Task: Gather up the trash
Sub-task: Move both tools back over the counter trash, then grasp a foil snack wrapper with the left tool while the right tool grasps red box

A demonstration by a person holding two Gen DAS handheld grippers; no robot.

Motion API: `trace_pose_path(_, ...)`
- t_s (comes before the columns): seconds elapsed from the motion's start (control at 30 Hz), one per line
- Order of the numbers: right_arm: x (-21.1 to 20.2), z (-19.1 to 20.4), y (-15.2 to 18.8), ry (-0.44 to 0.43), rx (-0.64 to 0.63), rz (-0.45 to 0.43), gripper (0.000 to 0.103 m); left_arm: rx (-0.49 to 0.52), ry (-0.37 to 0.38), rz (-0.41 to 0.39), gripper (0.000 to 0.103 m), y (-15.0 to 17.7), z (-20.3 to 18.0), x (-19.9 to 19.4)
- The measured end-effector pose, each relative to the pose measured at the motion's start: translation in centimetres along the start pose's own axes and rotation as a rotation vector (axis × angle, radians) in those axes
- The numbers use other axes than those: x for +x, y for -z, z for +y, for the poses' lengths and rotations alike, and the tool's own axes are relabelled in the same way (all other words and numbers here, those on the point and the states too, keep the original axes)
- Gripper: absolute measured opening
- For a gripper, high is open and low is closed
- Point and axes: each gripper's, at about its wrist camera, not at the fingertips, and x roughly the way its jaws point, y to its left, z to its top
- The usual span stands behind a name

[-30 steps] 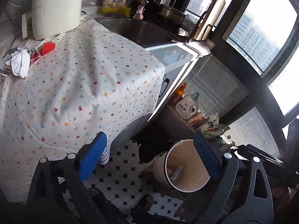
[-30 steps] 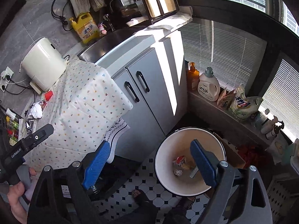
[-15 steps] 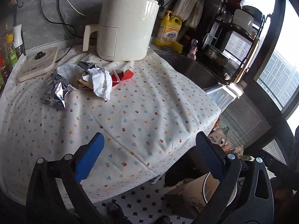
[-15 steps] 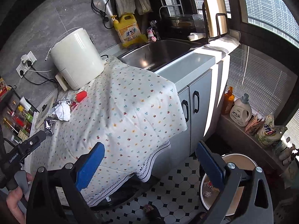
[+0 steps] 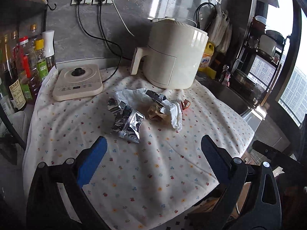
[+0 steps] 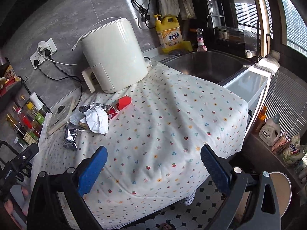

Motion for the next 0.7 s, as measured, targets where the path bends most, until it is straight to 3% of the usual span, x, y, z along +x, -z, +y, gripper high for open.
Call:
trace_pose_path(0.17, 0.2, 3.1, -0.4, -0.005, -0.024, -0.004, 0.095, 0.007, -0.006, -0.043, 0.097, -0.7, 2.0, -0.3)
trace_pose_path(0.43, 1.1, 5.3, -1.2, 0.030, -0.064, -0.012, 0.096, -0.074, 0.013, -0.078, 0.097, -1.0, 4.7, -0.2)
trace_pose_path(0.7, 3.2, 6.1, -2.4, -0.032, -0.070, 0.020, 0.095, -0.091, 0.026, -0.078, 0.097, -1.2, 5.6, 0.8)
